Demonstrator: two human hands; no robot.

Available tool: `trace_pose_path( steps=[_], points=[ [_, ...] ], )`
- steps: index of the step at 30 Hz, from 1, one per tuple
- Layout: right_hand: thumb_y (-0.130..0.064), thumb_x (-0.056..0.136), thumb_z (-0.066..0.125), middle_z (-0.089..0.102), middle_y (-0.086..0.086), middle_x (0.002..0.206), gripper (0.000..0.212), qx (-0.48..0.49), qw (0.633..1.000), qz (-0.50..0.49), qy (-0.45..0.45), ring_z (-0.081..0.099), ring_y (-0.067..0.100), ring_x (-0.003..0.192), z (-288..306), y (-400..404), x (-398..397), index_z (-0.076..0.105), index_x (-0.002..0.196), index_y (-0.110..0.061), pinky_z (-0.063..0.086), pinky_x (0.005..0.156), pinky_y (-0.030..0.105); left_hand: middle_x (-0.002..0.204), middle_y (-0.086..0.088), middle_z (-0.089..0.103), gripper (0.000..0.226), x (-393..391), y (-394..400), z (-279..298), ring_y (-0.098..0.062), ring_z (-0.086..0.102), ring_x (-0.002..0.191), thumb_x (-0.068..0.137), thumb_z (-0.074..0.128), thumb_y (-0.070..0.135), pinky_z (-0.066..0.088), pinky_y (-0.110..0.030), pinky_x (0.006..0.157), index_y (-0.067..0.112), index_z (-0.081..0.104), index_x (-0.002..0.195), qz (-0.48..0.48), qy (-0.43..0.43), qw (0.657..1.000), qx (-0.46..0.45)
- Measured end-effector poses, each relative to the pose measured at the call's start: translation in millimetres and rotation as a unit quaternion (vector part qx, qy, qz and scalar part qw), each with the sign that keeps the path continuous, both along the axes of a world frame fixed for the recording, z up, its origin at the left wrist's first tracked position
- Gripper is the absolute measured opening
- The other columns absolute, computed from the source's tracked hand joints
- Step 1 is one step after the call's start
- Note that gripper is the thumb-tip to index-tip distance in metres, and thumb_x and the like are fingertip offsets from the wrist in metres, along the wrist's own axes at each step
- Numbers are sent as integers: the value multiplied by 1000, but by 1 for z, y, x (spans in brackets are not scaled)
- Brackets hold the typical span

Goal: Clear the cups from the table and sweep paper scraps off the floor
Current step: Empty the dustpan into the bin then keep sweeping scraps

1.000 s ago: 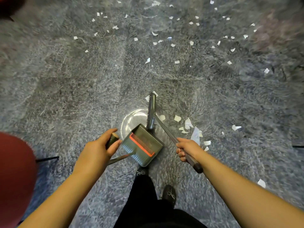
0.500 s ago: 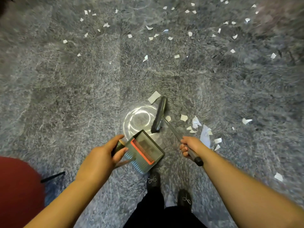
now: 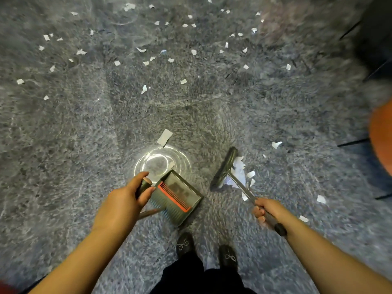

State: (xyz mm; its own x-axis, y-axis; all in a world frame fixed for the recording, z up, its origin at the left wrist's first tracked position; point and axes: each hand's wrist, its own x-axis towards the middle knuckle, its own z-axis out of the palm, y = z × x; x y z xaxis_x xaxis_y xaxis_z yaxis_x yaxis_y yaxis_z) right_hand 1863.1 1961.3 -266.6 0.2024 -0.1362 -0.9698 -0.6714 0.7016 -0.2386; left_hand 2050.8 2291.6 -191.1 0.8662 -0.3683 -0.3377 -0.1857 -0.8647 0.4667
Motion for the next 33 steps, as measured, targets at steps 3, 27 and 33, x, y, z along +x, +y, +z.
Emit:
trace_pose_path(
  steps=[3, 27, 33],
  points=[
    [-8, 103, 27, 35, 1, 39, 25, 13, 999, -41, -11, 31, 7, 25, 10, -1, 11, 40, 82, -15, 23, 29, 10, 85, 1, 70, 47, 5, -1, 2, -15, 53, 64, 91, 56, 52, 40, -27, 52, 44, 47, 137, 6, -10, 1000, 4],
    [-8, 103, 27, 30, 2, 63, 26, 70, 970, 219, -79, 32, 6, 26, -9, 74, 270, 42, 120, -22, 23, 32, 10, 92, 2, 74, 47, 24, 29, 23, -24, 69, 83, 87, 66, 43, 48, -33, 61, 47, 53, 132, 167, -27, 985, -15],
    [-21, 105, 28, 33, -2, 65, 32, 104, 953, 283, -21, 34, 6, 33, -30, 75, 309, 40, 77, -15, 23, 34, 15, 65, 23, 61, 49, 26, 29, 14, 3, 57, 60, 86, 67, 43, 43, -21, 51, 54, 48, 129, 217, -24, 975, -23]
  ],
)
